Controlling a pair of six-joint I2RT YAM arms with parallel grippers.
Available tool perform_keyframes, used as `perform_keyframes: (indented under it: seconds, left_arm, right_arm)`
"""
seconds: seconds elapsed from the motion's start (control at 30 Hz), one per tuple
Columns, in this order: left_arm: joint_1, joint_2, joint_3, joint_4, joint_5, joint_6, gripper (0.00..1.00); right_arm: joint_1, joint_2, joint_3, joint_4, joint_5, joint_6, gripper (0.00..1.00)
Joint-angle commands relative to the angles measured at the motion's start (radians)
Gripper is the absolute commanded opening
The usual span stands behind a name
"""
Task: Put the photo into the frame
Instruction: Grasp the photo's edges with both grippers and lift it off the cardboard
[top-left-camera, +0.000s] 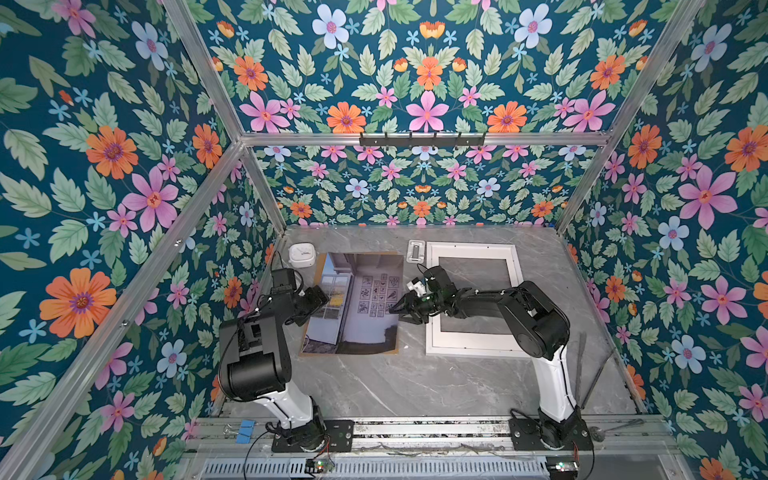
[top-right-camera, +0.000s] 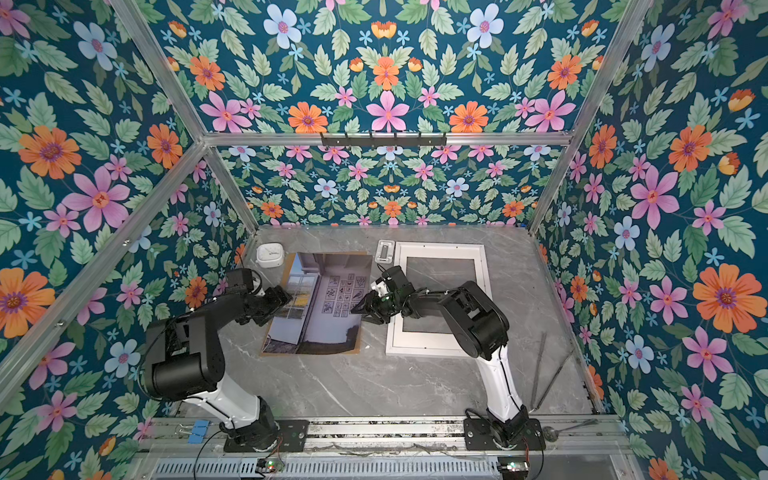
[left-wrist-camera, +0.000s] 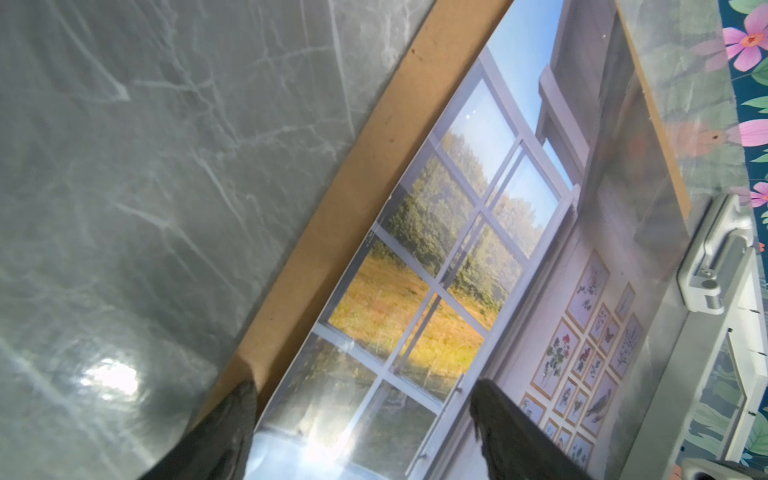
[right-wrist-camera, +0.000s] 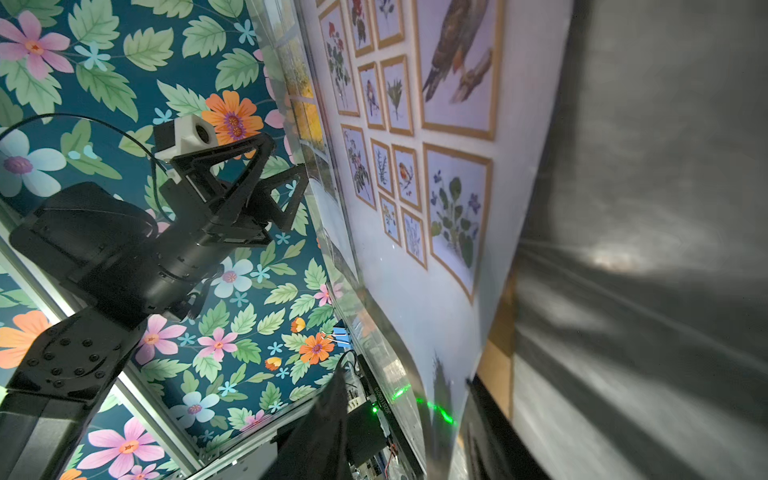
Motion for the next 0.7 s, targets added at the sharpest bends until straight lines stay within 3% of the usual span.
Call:
perform_keyframes:
  seconds: [0.0,0.1,0.43,0.67]
  left_arm:
    - [-0.001,0.004,-0.005,-0.039,0.033,-0.005,0.84]
    - [-0.002,0.002,-0.004,-0.042,0.036,-0.004,0.84]
    - [-0.002,-0.002,0.005,-0.056,0.044,0.0,0.84]
    - [-0.001,-0.02,0.019,-0.081,0.051,0.005,0.84]
  right_arm:
    - [0.001,0.0,0.003,-0.024,0.018,-0.021,0.37]
    - [0.002,-0.01,0.002,-0.049,0.033,-0.035,0.21]
    - [0.001,-0.022,0.02,-0.095,0.041,-0.059,0.0]
    - [0.001,-0.074,0.048,-0.231,0.07,-0.148,0.0]
